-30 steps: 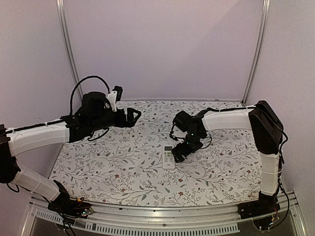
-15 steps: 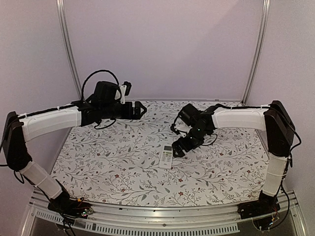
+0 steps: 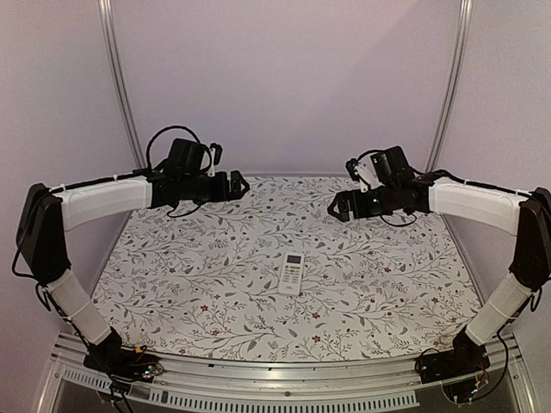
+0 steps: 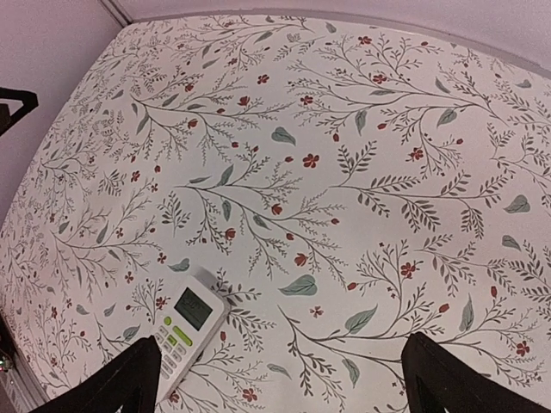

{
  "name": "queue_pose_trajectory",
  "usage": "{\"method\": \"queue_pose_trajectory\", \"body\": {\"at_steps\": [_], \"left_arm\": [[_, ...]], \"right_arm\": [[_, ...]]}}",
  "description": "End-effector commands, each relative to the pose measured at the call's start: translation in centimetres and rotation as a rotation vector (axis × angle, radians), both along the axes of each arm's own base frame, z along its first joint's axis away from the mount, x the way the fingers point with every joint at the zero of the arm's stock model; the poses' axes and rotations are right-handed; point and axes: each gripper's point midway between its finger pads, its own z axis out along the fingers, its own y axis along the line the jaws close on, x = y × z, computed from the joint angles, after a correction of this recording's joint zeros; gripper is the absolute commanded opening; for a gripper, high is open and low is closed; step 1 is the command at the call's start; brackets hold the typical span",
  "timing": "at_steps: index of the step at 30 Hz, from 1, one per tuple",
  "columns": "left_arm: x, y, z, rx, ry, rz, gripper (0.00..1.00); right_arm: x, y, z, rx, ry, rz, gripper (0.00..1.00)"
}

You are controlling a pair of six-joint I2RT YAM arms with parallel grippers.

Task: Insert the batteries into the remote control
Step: Reset both arms

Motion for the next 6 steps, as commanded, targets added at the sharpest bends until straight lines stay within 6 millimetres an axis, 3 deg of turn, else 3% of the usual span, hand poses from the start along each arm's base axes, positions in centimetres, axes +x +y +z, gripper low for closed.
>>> {"method": "queue_pose_trajectory", "body": {"at_steps": [1,4,6], "left_arm": [[-0.1,0.7,-4.5,0.003,0.080,0.040,0.99],[-0.5,0.8,-6.5,0.013,0.112,0.042,1.00],[-0.6,1.0,-6.6,-0.004,0.099,0.058,0.99]], "right_arm": [[0.5,-0.4,-2.0,0.042,0.001,-0.044,0.99],[0.2,-0.1,-3.7,0.057,0.041,-0.036,0.99],[-0.1,0.3,-4.2,0.075,0.061,-0.024,0.99]]}}
